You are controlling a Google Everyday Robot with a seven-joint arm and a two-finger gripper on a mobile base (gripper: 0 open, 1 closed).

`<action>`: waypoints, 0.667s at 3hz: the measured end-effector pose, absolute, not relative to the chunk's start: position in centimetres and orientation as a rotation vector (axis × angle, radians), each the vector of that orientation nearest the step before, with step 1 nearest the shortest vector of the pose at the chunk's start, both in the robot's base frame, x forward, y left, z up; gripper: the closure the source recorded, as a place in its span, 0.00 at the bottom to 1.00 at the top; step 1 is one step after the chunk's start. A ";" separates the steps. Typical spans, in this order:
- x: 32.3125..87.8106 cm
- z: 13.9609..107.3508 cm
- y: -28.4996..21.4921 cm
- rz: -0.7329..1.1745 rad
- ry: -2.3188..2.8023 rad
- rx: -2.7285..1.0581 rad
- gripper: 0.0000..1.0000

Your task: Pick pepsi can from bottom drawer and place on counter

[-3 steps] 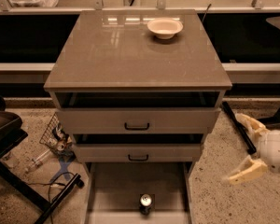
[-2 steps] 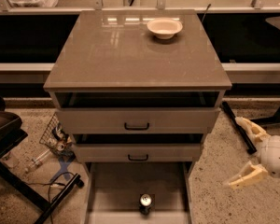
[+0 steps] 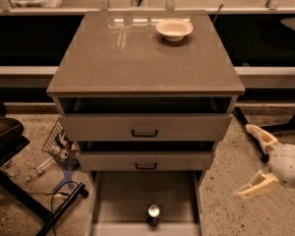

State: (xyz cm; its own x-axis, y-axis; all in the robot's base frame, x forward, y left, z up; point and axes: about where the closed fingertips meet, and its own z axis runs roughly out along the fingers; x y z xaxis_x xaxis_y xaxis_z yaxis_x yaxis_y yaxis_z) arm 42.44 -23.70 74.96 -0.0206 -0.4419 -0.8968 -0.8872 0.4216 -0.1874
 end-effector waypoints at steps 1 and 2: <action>42.8 70.8 -22.8 0.617 1.646 -1.120 0.00; 43.2 63.9 -21.7 0.692 1.613 -1.049 0.00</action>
Offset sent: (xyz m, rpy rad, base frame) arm 0.0129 0.0290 -0.2168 0.2673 -0.0070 0.0141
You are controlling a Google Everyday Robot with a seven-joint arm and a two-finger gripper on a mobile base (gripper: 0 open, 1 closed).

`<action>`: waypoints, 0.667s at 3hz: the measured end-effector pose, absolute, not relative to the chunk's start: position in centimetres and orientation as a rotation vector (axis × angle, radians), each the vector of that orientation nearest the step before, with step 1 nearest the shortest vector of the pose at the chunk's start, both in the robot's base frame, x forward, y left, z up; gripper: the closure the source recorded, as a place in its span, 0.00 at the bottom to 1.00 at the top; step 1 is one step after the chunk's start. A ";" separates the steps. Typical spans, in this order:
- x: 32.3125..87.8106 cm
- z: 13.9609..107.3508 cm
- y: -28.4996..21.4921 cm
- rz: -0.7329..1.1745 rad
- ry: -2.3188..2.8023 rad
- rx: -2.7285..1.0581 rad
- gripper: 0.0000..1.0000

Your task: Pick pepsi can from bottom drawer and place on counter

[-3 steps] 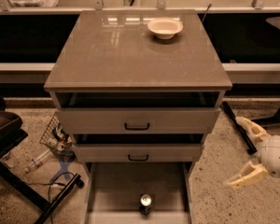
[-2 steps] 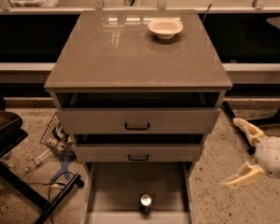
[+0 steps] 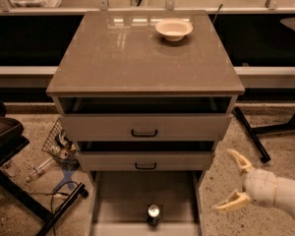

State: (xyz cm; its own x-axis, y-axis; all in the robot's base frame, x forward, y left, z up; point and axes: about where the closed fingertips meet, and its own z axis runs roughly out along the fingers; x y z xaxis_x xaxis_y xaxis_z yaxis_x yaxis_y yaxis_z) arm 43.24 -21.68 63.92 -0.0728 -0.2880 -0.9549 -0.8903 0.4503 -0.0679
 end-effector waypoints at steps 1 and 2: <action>43.6 58.0 -21.5 0.702 1.551 -1.046 0.00; 44.4 53.3 -21.5 0.706 1.532 -1.073 0.00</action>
Offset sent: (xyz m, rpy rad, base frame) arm 0.0197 -0.0016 -0.1647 0.0175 -0.0711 0.0653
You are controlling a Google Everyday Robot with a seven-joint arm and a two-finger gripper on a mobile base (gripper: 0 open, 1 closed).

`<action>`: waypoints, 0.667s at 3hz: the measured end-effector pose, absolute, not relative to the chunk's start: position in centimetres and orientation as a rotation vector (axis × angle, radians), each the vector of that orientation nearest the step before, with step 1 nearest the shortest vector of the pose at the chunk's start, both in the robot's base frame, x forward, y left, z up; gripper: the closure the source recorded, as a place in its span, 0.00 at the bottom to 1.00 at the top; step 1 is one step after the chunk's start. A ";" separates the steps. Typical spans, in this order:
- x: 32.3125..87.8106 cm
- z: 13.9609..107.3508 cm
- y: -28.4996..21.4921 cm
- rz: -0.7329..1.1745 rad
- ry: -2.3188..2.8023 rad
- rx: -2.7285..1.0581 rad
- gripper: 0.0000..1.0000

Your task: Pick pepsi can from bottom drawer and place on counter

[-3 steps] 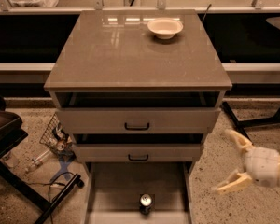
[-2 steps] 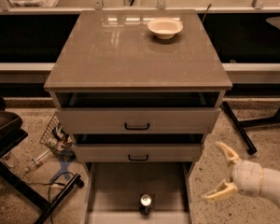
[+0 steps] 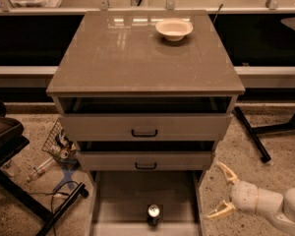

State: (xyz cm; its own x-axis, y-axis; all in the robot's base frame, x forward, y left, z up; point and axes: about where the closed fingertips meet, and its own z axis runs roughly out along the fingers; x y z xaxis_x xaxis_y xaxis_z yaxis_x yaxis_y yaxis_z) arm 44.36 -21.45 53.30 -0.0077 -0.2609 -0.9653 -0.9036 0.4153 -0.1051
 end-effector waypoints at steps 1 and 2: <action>45.0 48.5 -20.5 0.724 1.571 -1.138 0.00; 45.0 48.4 -20.3 0.723 1.571 -1.140 0.00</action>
Offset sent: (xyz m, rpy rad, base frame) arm 0.0050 0.0048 -0.0387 -0.0388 0.0275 0.0268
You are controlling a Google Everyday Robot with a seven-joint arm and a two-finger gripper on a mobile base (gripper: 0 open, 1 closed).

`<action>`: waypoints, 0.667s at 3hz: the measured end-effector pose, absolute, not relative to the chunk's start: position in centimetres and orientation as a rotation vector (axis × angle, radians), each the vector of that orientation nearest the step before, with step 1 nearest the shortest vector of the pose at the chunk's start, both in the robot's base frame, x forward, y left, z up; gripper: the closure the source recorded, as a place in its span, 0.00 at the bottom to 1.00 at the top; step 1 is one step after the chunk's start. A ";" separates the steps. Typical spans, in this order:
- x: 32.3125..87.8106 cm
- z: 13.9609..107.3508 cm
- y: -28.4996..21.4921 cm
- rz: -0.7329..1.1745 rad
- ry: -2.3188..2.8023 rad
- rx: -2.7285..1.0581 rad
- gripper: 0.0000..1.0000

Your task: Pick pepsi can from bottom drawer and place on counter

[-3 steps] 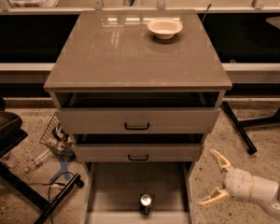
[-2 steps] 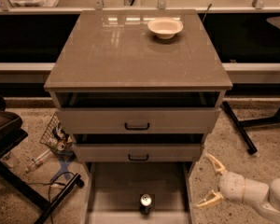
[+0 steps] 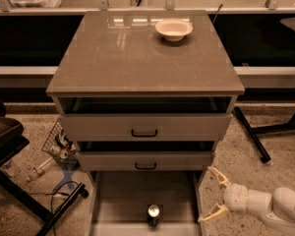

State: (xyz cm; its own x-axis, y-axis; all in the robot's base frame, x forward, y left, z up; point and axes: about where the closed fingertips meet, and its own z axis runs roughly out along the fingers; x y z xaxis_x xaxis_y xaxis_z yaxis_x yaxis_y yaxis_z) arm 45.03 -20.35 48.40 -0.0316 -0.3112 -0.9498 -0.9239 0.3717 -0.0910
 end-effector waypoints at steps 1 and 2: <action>45.8 46.0 -19.0 0.706 1.570 -1.151 0.00; 47.8 40.4 -15.7 0.706 1.539 -1.206 0.00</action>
Offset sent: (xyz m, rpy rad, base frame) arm 0.0474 0.0737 -0.1288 -0.0468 -0.0519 0.0889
